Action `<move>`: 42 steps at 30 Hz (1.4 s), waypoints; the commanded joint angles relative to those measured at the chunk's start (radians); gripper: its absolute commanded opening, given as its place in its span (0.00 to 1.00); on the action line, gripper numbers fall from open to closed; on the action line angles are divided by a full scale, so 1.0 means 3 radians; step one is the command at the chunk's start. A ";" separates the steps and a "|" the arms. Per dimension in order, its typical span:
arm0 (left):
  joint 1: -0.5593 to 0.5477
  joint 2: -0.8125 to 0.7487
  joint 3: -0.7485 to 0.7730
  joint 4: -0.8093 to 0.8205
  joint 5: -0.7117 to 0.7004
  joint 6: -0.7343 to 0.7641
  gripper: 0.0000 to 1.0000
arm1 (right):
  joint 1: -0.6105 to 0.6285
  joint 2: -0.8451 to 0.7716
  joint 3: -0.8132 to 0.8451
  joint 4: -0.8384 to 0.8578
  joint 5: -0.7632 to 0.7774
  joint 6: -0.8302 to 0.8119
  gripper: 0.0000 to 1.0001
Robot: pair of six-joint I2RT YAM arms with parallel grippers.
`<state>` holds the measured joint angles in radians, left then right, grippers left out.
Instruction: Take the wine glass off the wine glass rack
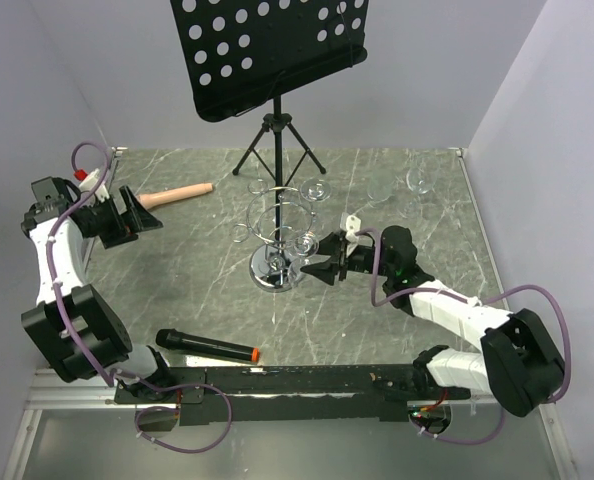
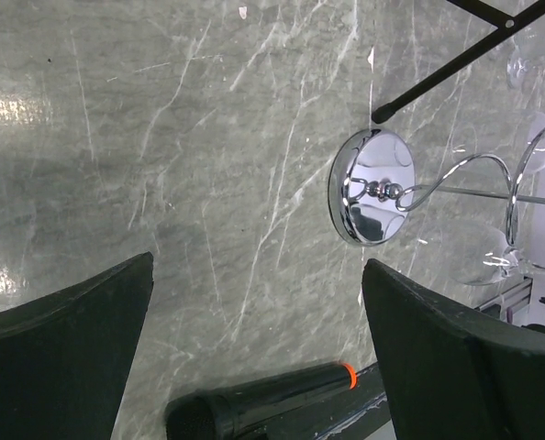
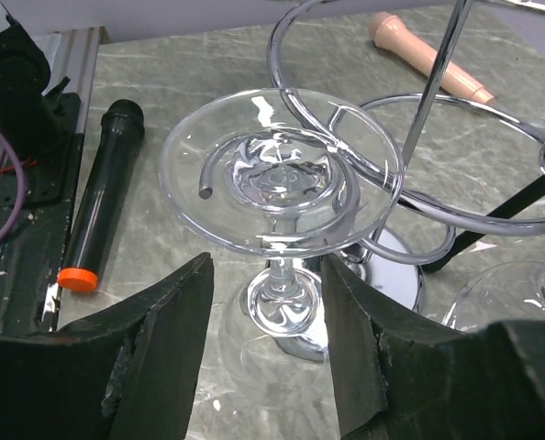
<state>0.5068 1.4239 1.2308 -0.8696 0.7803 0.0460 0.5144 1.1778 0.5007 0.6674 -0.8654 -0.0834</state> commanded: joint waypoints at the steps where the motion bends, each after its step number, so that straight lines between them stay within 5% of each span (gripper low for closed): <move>1: 0.0044 -0.0139 0.0013 -0.0067 0.0012 0.0102 1.00 | 0.0070 0.0072 0.0049 0.0388 -0.0035 0.0058 0.56; 18: 0.0100 -0.0098 -0.0022 -0.0006 0.0017 0.0046 1.00 | 0.0167 0.0343 0.0116 0.0444 0.0128 0.0038 0.49; 27: 0.0116 -0.0083 -0.0073 0.0066 0.0012 -0.0025 1.00 | 0.0193 0.0328 0.0126 0.0358 0.0180 0.0027 0.28; 35: 0.0126 -0.0119 -0.0104 0.0117 0.0063 -0.0087 1.00 | 0.0187 0.0201 0.0172 0.0184 0.0261 -0.0065 0.00; 42: 0.0151 -0.0154 -0.0211 0.0214 0.0145 -0.0128 1.00 | 0.0182 0.0017 0.0167 0.0214 0.0481 -0.0080 0.00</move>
<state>0.5430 1.4139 1.1797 -0.8417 0.7883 0.0143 0.5652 1.2396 0.5106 0.6758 -0.7502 -0.0841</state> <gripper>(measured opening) 0.995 0.240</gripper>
